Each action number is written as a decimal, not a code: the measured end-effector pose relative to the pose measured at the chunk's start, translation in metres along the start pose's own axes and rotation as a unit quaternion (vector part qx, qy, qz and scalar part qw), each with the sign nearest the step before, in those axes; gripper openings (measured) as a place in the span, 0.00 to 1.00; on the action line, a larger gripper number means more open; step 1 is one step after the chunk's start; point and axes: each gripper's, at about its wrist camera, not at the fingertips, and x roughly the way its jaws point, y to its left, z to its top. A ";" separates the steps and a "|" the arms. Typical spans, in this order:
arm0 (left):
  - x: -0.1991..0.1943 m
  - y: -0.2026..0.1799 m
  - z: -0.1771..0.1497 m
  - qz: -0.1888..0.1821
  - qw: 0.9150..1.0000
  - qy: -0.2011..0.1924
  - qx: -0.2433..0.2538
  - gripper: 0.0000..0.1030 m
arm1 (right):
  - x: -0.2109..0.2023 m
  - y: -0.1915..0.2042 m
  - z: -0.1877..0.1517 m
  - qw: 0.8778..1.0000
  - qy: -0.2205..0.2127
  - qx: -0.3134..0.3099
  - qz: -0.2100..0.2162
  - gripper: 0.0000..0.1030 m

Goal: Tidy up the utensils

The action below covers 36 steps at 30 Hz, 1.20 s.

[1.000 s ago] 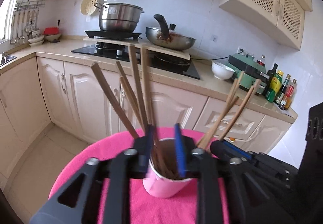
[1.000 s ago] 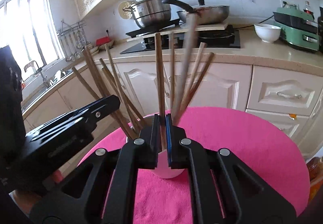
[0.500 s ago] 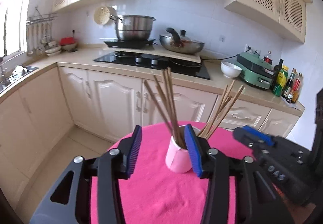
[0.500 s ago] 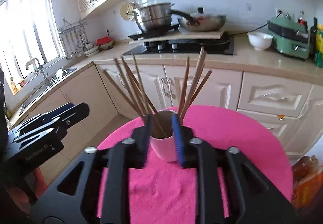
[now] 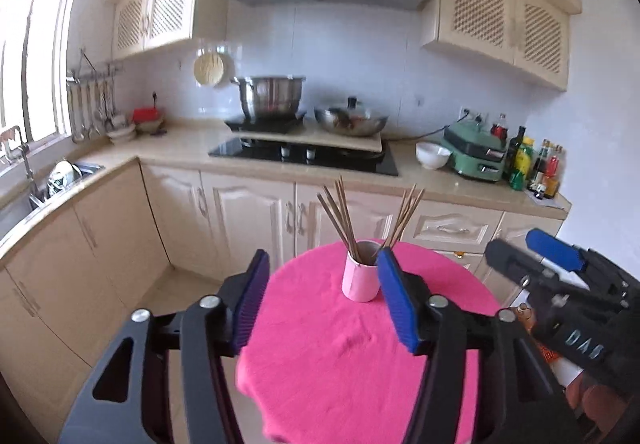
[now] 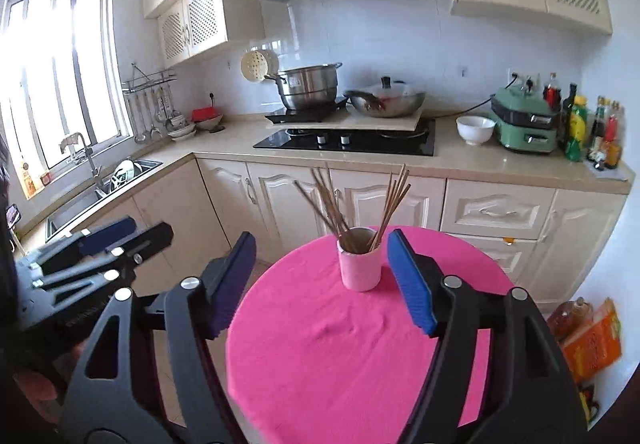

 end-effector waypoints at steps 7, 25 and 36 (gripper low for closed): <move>-0.103 0.016 0.008 -0.005 0.999 -0.044 0.007 0.67 | -0.084 0.059 -0.003 1.000 -0.022 -0.013 -0.008 0.73; -0.215 0.020 0.027 -0.003 0.996 -0.093 0.011 0.70 | -0.194 0.105 0.020 0.997 -0.065 -0.030 -0.031 0.83; -0.237 0.017 0.033 0.014 0.994 -0.109 0.017 0.73 | -0.210 0.112 0.023 0.996 -0.074 -0.041 -0.033 0.87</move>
